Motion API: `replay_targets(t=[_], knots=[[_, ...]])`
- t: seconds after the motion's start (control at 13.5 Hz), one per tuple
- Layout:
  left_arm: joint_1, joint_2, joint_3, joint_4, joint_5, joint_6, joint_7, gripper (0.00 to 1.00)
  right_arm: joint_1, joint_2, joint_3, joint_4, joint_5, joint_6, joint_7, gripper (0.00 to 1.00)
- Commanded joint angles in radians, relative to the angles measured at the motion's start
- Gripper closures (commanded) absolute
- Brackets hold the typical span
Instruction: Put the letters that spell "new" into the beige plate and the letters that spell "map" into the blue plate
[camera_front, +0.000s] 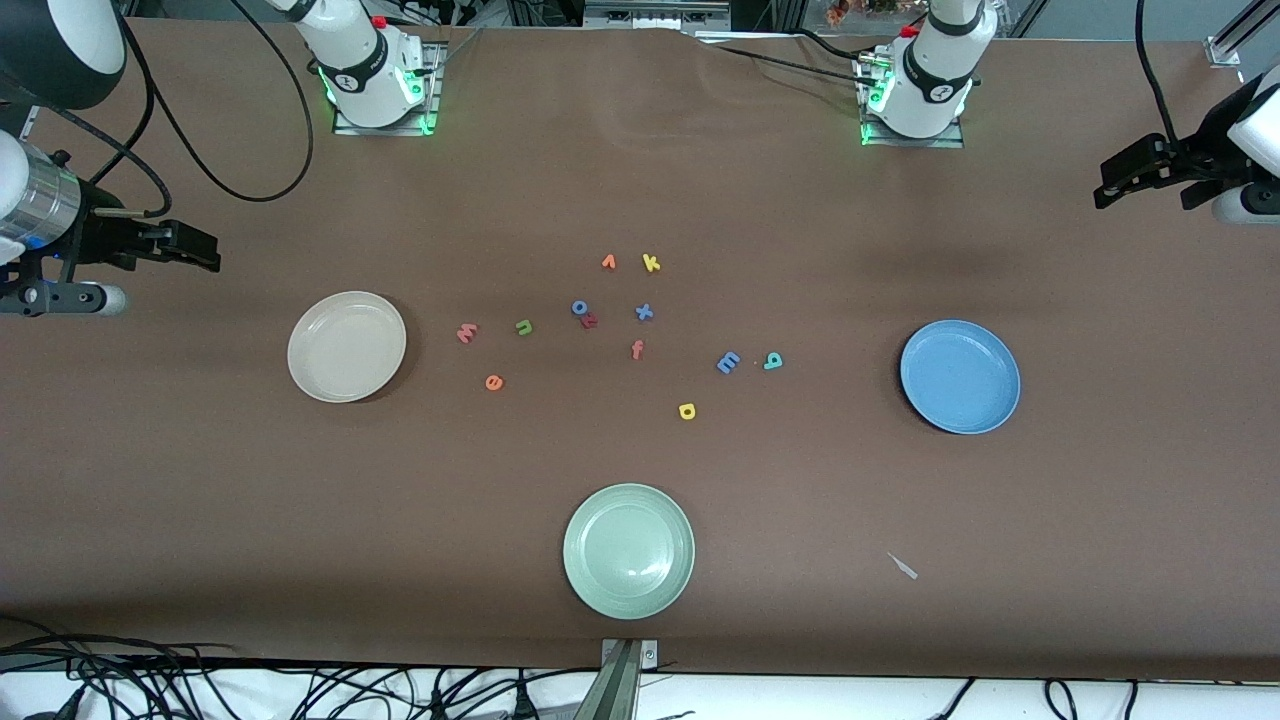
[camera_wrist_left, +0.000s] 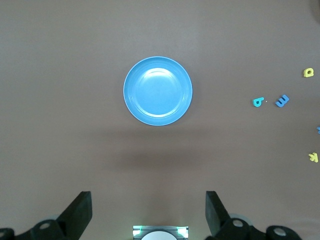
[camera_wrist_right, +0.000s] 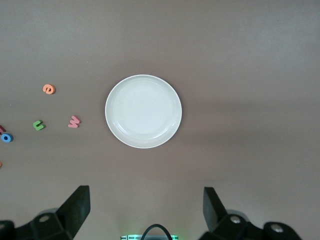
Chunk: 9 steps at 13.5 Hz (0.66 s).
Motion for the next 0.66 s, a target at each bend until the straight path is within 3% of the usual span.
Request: replay_targets(t=[0.0,0.59], knots=[[-0.006,0.012,-0.003,0.032,0.021,-0.025,-0.008,0.00,0.003,-0.007,-0.009,-0.007,0.016,0.004,-0.007,0.00],[-0.006,0.012,-0.004,0.032,0.020,-0.025,-0.008,0.00,0.002,-0.005,-0.009,-0.010,0.016,-0.009,-0.010,0.00]])
